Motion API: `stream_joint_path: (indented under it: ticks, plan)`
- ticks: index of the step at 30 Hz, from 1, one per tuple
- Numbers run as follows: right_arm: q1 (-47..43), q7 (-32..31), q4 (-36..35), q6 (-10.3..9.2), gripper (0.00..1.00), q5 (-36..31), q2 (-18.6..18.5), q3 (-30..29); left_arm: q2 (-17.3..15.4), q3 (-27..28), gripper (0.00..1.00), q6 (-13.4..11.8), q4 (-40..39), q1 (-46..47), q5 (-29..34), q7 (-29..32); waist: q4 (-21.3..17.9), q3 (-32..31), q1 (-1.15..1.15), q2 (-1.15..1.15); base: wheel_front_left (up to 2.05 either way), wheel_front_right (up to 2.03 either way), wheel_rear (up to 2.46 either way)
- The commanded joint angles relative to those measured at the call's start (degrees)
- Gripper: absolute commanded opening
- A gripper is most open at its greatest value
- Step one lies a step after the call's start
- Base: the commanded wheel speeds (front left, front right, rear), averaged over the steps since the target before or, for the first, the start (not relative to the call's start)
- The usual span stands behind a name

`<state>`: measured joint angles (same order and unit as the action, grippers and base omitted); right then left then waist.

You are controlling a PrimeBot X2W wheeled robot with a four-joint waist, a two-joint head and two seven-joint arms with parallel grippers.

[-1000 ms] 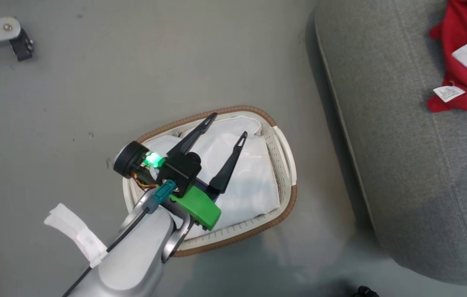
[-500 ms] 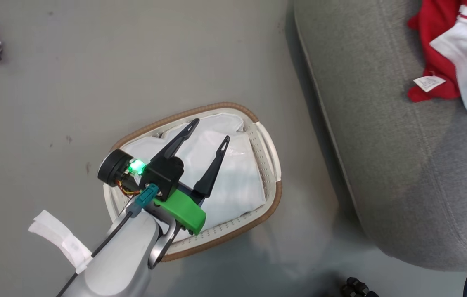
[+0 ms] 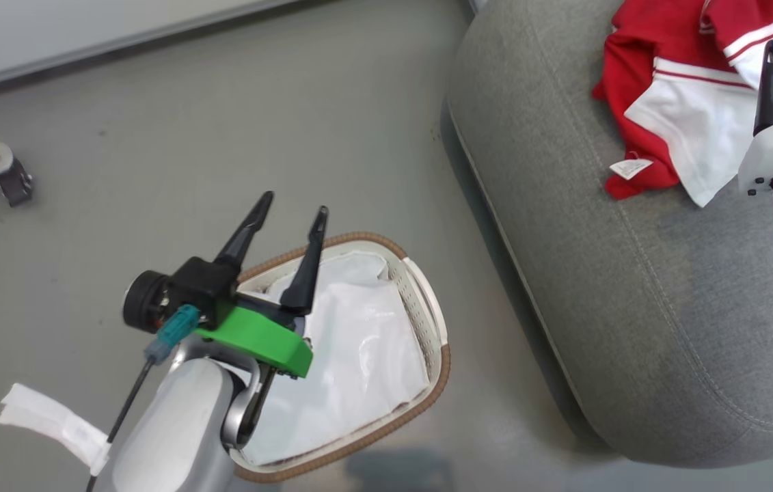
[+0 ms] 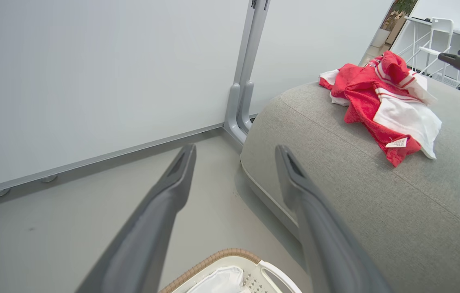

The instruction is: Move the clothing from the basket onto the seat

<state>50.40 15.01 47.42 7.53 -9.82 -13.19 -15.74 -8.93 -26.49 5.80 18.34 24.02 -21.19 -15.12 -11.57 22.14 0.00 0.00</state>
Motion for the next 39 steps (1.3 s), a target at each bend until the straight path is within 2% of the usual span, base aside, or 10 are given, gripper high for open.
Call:
stream_joint_path:
  ticks: [1,7,13,20,30,39]
  plan:
    - [-1.1,0.2,-0.3,-0.08,1.0,0.8,-0.6,0.9,0.1,1.5,1.0,-0.4,-0.3,-1.6,-0.5,0.0,0.9,-4.8,0.0,0.0,0.0,0.0,0.0]
    - [-2.3,0.2,-1.1,-0.08,1.0,3.9,-0.1,4.5,1.2,7.7,1.0,-1.4,-0.5,-5.1,0.1,0.0,4.7,-10.0,0.0,0.0,0.0,0.0,0.0]
    - [-6.0,0.2,-3.4,-0.08,1.0,8.0,2.6,7.5,2.4,12.3,1.0,-1.4,0.6,-8.9,0.0,0.0,9.1,-14.0,0.0,0.0,0.0,0.0,0.0]
    - [-12.8,0.2,-9.8,-0.08,1.0,12.2,6.3,11.1,3.2,17.3,1.0,-1.2,0.8,-13.7,0.4,0.0,12.7,-16.7,0.0,0.0,0.0,0.0,0.0]
    - [-27.4,0.2,-20.1,-0.08,1.0,15.6,9.9,14.5,5.0,24.1,1.0,-0.9,-1.7,-21.8,1.3,0.0,15.2,-19.7,0.0,0.0,0.0,0.0,0.0]
    - [-39.6,0.2,-27.3,-0.08,1.0,18.8,10.2,16.1,5.9,25.2,1.0,-0.7,-4.3,-27.8,2.1,0.0,15.6,-21.8,0.0,0.0,0.0,0.0,0.0]
